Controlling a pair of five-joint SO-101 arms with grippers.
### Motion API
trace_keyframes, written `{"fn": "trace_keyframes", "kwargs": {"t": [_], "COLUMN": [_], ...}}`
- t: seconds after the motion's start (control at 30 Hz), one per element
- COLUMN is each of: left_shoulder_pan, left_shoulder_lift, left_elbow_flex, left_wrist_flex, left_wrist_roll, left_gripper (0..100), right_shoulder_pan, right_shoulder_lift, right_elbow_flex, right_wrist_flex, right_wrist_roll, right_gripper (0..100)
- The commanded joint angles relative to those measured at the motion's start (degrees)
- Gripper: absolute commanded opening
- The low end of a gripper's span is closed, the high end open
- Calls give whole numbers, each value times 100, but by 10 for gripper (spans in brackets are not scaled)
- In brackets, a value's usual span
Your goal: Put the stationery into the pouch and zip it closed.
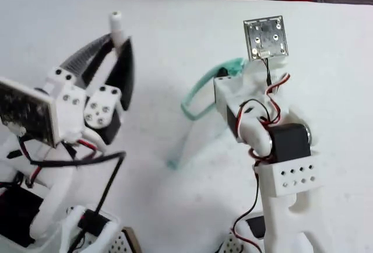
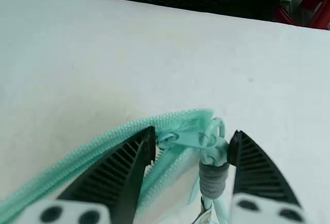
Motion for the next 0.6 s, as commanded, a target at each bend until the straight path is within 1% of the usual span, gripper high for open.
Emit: {"fn": "trace_keyframes", "kwargs": {"t": [0.0, 0.13, 0.3, 0.43, 0.57], "left_shoulder_pan": [593, 1103, 1692, 1859, 1859], "left_shoulder_lift": [-13, 75, 848, 1420, 1490], "left_elbow_flex": [-273, -554, -1415, -1618, -1538], "left_wrist_flex": [-387, -730, -607, -615, -607], "left_wrist_roll": [-53, -53, -53, -53, -44], "left_gripper": [24, 24, 24, 24, 24], "right_shoulder_pan": [-31, -31, -22, -4, -13], "right_shoulder_lift": [75, 75, 75, 75, 75], "right_elbow_flex": [475, 571, 563, 563, 563], "right_wrist_flex": [-145, -312, -321, -321, -321], "right_wrist_roll": [35, 35, 35, 35, 35], "right_gripper": [230, 230, 230, 230, 230]}}
